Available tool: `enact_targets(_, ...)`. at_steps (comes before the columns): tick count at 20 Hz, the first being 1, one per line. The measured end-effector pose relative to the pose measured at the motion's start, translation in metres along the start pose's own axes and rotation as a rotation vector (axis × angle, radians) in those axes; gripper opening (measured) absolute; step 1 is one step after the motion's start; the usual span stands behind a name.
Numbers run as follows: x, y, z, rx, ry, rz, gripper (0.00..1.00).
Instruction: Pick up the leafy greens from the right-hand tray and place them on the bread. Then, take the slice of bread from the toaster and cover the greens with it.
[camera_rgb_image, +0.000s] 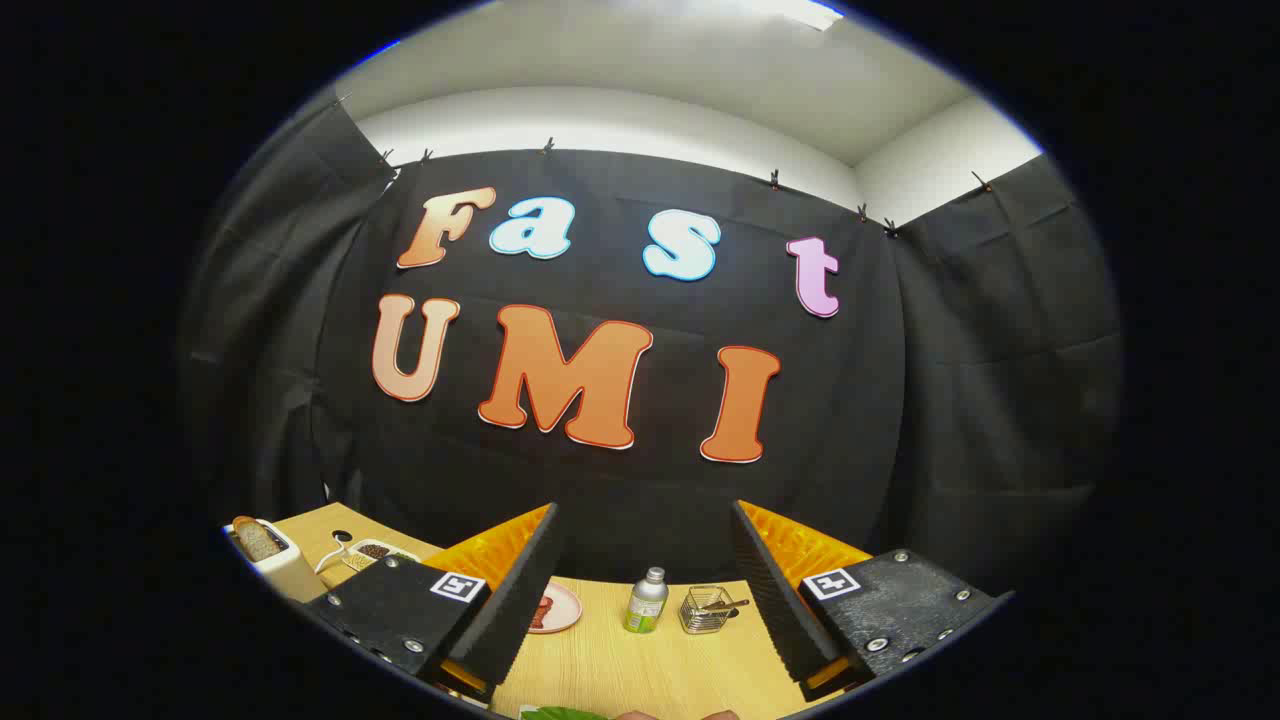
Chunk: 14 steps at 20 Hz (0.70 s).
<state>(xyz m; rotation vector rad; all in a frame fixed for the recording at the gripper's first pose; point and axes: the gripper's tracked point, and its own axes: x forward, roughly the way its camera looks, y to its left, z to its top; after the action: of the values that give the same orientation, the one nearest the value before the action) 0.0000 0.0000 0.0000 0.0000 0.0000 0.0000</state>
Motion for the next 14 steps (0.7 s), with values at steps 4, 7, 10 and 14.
enact_targets(4, 0.0, 0.001, 0.001, 0.011, 0.0, 0.013, 0.99)
enact_targets(7, -0.002, 0.002, 0.005, 0.022, -0.012, 0.036, 0.99)
enact_targets(10, 0.0, 0.002, 0.01, 0.022, -0.031, 0.053, 0.99)
enact_targets(14, 0.003, 0.007, 0.017, 0.04, -0.059, 0.087, 0.99)
